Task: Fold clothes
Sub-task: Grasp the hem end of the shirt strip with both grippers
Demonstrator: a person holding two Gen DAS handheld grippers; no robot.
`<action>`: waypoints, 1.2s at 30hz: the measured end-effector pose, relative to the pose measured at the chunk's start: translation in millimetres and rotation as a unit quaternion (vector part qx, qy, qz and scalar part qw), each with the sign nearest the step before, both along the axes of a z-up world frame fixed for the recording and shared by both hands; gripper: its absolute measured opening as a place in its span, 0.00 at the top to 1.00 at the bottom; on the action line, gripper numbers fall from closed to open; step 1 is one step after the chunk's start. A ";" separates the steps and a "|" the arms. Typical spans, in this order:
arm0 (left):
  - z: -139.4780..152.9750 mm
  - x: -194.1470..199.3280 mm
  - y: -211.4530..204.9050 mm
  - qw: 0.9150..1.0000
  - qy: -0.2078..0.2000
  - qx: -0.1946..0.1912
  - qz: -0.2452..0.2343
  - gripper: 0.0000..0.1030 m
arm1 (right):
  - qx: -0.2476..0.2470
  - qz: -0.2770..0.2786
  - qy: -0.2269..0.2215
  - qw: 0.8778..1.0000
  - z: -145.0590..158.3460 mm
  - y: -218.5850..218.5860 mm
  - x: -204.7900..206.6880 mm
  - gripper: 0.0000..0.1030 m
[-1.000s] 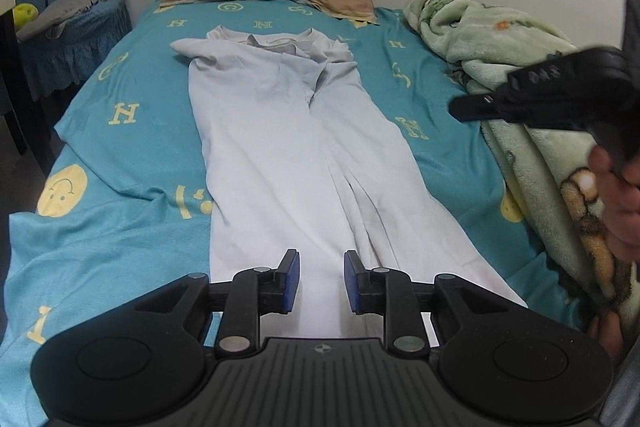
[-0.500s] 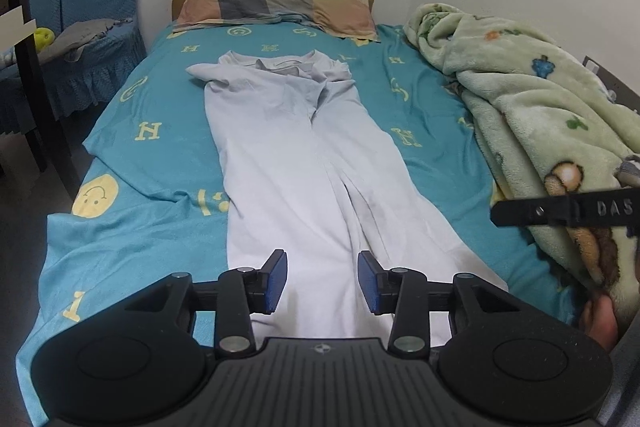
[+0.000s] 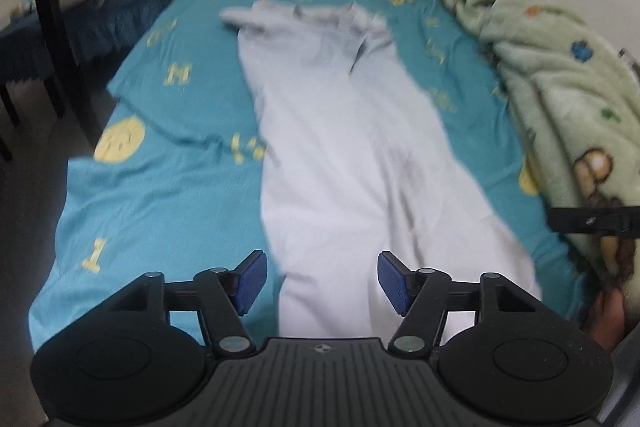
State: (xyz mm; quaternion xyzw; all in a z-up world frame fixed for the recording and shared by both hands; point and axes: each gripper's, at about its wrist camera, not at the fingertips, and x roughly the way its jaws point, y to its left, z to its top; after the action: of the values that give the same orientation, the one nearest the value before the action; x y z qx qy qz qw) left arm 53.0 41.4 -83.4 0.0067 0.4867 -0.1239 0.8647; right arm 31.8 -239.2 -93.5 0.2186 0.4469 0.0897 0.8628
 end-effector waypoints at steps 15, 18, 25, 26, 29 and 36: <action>-56.9 20.9 22.0 0.975 0.216 0.004 -0.051 0.16 | 0.037 0.068 0.199 0.977 -65.5 -1.3 17.9 0.36; -57.7 16.6 23.0 0.972 0.224 -0.016 -0.066 0.15 | 0.029 0.100 0.204 0.973 -68.4 11.4 16.5 0.35; -60.3 -1.4 23.8 0.959 0.261 -0.049 -0.099 0.39 | -0.039 0.176 0.188 0.966 -68.0 45.9 8.4 0.43; -60.1 -1.9 27.1 0.959 0.262 -0.051 -0.093 0.45 | -0.063 0.187 0.179 0.964 -66.7 53.1 5.4 0.47; -59.5 -3.3 36.8 0.960 0.264 -0.055 -0.076 0.87 | -0.111 0.212 0.156 0.958 -61.2 68.1 -2.2 0.81; -12.8 -15.5 59.3 0.973 0.193 -0.116 -0.053 0.96 | -0.040 0.177 0.108 0.977 -21.2 36.9 -10.7 0.90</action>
State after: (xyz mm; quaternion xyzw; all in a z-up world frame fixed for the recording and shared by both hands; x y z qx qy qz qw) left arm 37.6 100.7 -96.2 -0.0923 0.6256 -0.2239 0.7417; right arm 21.0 -202.3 -114.6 0.1096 0.5725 0.1992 0.7877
